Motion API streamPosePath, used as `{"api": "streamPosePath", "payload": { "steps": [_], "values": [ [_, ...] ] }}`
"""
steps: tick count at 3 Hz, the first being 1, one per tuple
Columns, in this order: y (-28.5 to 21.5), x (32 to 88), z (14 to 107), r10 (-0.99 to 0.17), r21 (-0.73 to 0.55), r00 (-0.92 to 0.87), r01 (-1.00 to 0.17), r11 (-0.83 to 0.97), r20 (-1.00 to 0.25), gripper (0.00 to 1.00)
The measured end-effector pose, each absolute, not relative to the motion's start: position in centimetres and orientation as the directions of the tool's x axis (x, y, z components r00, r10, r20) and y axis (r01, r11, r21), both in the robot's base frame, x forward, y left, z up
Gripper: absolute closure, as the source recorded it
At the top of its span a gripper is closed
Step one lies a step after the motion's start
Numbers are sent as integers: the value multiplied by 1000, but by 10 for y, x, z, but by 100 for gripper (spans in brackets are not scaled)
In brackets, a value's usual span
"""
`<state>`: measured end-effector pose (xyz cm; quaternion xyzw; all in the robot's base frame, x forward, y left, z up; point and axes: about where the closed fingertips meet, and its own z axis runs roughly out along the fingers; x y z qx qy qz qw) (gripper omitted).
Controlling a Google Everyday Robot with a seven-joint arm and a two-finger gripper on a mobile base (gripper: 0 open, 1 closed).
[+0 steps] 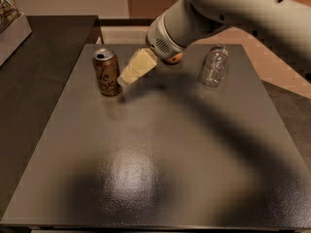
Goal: Knock orange can over
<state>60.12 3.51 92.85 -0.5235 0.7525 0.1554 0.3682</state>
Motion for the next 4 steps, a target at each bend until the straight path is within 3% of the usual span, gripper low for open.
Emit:
{"api": "streamPosePath", "payload": {
  "steps": [4],
  "values": [
    [110,629,902,-585,-131,-140,-909,396,-799,0]
  ]
}}
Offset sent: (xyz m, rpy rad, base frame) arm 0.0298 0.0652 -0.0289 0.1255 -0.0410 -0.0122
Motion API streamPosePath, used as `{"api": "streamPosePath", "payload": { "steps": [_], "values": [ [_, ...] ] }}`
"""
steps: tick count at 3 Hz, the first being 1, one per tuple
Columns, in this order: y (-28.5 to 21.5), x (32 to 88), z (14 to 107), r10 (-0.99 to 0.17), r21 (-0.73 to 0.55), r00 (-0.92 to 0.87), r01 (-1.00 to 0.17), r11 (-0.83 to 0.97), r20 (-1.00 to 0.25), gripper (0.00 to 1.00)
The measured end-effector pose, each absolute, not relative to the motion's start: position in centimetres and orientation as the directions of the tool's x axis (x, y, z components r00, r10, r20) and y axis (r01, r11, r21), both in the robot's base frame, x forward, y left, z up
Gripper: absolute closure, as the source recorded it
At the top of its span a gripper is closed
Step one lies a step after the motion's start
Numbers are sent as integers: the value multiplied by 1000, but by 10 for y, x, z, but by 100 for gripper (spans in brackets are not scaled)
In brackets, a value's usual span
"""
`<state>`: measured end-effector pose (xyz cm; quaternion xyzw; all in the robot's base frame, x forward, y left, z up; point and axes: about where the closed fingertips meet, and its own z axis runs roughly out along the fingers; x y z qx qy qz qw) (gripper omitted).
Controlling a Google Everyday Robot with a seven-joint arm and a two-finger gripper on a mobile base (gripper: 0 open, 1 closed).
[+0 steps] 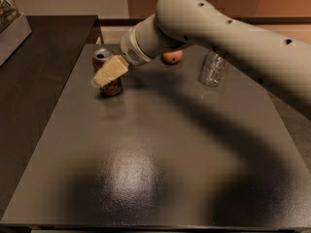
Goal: Knock orange can over
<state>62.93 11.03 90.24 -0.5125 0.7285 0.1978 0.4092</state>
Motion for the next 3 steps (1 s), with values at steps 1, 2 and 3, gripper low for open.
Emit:
{"api": "streamPosePath", "payload": {
  "steps": [1,2,3],
  "values": [
    [121,629,899,-577,-111,-134,-923,369,-806,18],
    [123,629,899,-569,-94,-133,-931,352,-812,41],
    [119,625,903,-554,-75,-139,-935,346,-821,64]
  ]
}}
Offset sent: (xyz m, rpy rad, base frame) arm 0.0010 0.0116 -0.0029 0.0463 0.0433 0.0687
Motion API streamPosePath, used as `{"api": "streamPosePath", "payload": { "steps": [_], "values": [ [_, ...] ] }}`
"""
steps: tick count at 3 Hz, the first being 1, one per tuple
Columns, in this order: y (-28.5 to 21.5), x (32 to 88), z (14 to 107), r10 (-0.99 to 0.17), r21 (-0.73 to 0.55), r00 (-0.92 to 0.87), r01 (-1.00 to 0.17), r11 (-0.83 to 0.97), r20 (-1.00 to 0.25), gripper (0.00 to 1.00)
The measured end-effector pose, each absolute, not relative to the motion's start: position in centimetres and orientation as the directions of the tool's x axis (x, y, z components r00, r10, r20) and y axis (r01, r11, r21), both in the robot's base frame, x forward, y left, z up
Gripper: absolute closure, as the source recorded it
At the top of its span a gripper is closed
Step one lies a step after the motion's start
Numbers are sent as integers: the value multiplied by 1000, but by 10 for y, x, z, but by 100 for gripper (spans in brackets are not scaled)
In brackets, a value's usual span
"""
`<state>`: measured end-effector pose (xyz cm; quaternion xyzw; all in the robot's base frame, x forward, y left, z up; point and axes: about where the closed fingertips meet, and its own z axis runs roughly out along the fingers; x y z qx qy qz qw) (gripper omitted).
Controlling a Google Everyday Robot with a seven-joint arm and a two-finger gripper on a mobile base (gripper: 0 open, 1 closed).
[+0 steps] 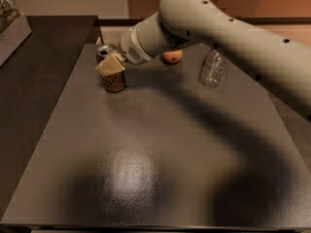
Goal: Knock orange can over
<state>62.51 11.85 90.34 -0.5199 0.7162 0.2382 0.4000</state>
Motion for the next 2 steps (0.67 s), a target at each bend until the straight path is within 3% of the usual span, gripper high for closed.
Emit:
{"api": "streamPosePath", "payload": {
  "steps": [1,2],
  "values": [
    [103,619,919,-571,-76,-142,-937,341,-809,88],
    [79,612,934,-648,-135,-107,-940,313,-754,100]
  ]
}}
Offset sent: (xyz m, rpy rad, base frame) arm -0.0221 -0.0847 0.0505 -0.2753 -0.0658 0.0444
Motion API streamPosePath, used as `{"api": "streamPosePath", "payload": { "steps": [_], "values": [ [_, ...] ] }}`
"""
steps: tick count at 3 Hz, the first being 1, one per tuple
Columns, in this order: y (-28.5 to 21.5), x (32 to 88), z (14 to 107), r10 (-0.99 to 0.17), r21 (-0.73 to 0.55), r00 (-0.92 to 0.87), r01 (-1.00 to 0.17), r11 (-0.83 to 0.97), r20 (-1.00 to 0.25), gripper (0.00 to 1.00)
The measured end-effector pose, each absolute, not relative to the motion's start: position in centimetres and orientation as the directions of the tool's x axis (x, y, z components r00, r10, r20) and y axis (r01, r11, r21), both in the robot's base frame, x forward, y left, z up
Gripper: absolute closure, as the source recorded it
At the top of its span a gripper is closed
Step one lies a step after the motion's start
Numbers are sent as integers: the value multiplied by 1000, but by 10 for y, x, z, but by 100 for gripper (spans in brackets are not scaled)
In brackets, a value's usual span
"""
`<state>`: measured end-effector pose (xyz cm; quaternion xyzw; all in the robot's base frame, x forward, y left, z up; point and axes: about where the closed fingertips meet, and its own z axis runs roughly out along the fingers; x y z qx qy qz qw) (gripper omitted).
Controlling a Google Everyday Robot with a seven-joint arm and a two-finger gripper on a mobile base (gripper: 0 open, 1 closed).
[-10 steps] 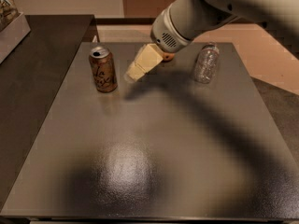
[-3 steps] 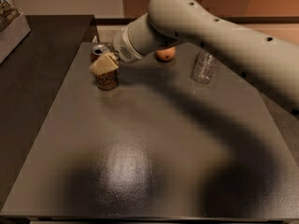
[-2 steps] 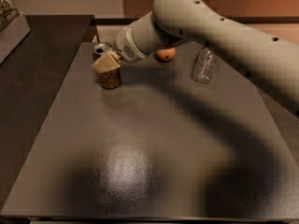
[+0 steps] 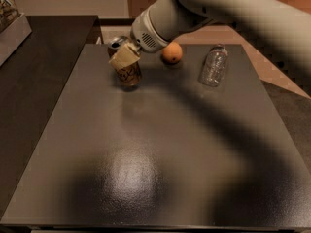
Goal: Knock orange can over
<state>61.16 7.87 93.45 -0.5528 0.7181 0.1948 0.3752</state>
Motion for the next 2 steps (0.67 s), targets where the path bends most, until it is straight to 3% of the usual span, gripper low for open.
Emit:
{"api": "streamPosePath", "payload": {
  "steps": [2],
  "values": [
    [37,584,952,-823,-323,96,-940,110,-560,100]
  ]
}}
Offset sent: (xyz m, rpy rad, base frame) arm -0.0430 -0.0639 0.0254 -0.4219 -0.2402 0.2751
